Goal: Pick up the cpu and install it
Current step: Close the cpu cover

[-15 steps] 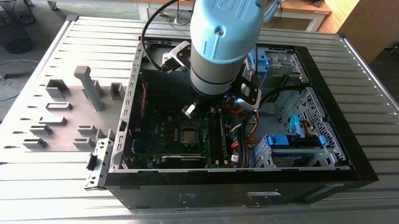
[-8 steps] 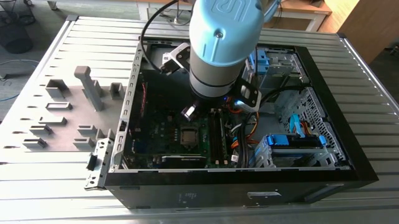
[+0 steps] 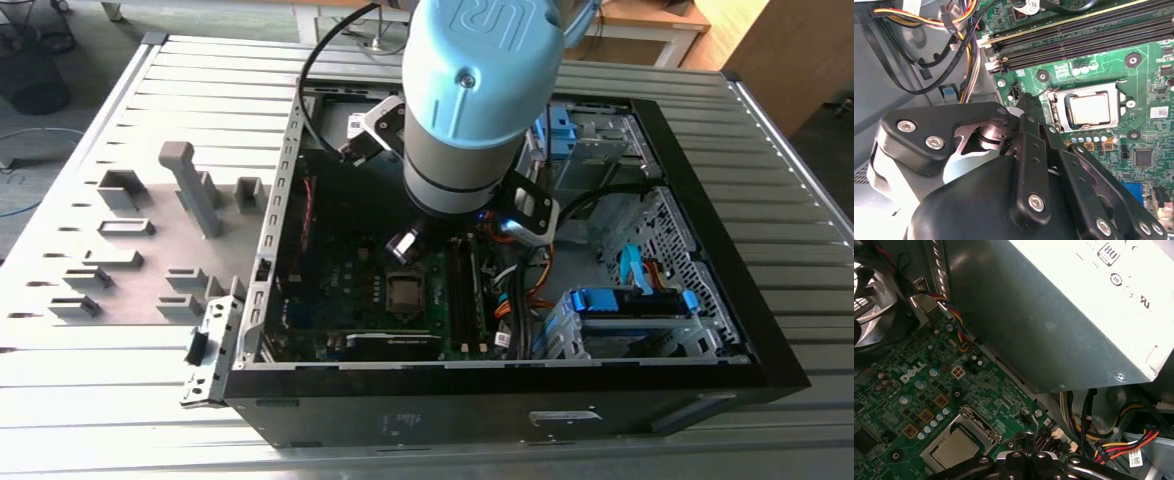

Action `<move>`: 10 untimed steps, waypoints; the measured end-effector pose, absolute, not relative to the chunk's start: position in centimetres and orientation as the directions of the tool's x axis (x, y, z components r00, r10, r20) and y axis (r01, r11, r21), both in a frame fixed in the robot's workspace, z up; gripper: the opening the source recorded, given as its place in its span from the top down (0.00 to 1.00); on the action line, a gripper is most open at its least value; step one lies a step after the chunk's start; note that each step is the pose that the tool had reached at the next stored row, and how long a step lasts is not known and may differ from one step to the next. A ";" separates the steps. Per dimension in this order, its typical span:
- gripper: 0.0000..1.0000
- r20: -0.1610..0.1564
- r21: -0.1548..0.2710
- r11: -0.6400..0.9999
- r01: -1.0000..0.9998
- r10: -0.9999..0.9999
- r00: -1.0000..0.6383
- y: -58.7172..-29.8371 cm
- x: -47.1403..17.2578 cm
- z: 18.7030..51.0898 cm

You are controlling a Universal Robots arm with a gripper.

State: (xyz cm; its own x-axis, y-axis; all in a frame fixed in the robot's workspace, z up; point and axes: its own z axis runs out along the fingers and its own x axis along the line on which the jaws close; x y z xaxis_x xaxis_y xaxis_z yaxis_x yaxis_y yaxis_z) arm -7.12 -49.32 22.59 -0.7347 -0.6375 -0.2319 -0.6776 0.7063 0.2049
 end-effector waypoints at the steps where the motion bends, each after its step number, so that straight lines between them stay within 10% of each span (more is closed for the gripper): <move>1: 0.89 -0.232 0.205 0.706 -0.678 -0.638 -0.735 -49.3 -7.1 22.6; 10: 0.89 -0.232 0.205 0.706 -0.678 -0.638 -0.735 -49.3 -7.0 23.7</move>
